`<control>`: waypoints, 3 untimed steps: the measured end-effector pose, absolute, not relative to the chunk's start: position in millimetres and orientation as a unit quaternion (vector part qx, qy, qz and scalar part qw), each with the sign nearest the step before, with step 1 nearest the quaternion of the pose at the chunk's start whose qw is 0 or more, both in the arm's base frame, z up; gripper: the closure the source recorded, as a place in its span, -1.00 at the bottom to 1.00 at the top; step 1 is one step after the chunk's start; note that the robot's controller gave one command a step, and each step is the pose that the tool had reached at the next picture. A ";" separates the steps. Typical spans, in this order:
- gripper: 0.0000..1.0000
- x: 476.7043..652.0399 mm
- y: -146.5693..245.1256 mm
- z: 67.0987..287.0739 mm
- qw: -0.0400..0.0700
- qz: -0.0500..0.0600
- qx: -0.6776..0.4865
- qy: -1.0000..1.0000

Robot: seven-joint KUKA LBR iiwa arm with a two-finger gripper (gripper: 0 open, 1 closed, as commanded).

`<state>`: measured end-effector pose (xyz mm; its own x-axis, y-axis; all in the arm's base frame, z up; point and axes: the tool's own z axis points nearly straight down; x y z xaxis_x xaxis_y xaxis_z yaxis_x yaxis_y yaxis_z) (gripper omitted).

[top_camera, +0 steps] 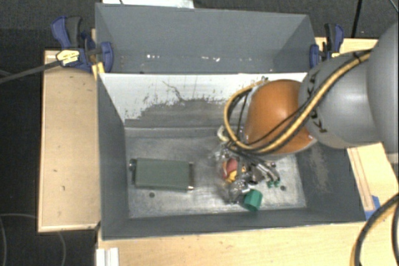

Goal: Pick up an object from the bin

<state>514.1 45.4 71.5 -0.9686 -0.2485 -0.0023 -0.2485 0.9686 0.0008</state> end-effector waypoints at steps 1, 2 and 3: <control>-1.00 514.1 45.4 71.5 0.001 0.001 -0.124 0.992; -1.00 512.7 37.4 78.2 0.000 0.001 -0.150 0.989; 1.00 520.0 -17.1 75.3 0.002 0.002 -0.050 0.999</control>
Offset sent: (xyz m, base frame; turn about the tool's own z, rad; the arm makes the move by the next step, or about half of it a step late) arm -0.0009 -0.0441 0.0357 -0.1688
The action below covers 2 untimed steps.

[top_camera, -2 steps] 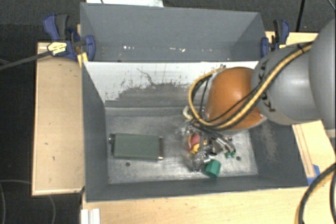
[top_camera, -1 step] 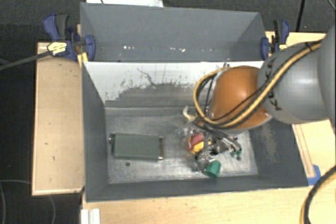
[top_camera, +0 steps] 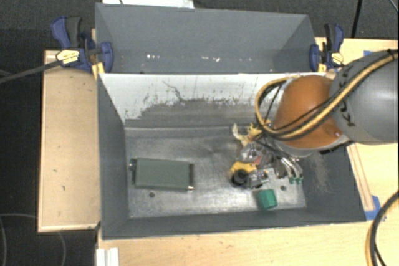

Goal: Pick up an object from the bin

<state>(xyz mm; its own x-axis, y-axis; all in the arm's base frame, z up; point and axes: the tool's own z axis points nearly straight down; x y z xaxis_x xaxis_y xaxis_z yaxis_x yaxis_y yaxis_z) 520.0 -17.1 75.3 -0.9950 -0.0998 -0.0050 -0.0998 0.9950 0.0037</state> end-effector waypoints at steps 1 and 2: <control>1.00 520.0 -17.1 75.3 0.002 0.002 -0.049 0.999; 1.00 503.6 -15.9 207.2 0.001 0.000 -0.062 0.998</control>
Offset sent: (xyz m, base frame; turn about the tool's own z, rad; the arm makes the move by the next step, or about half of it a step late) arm -0.0173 0.0011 0.1313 -0.0288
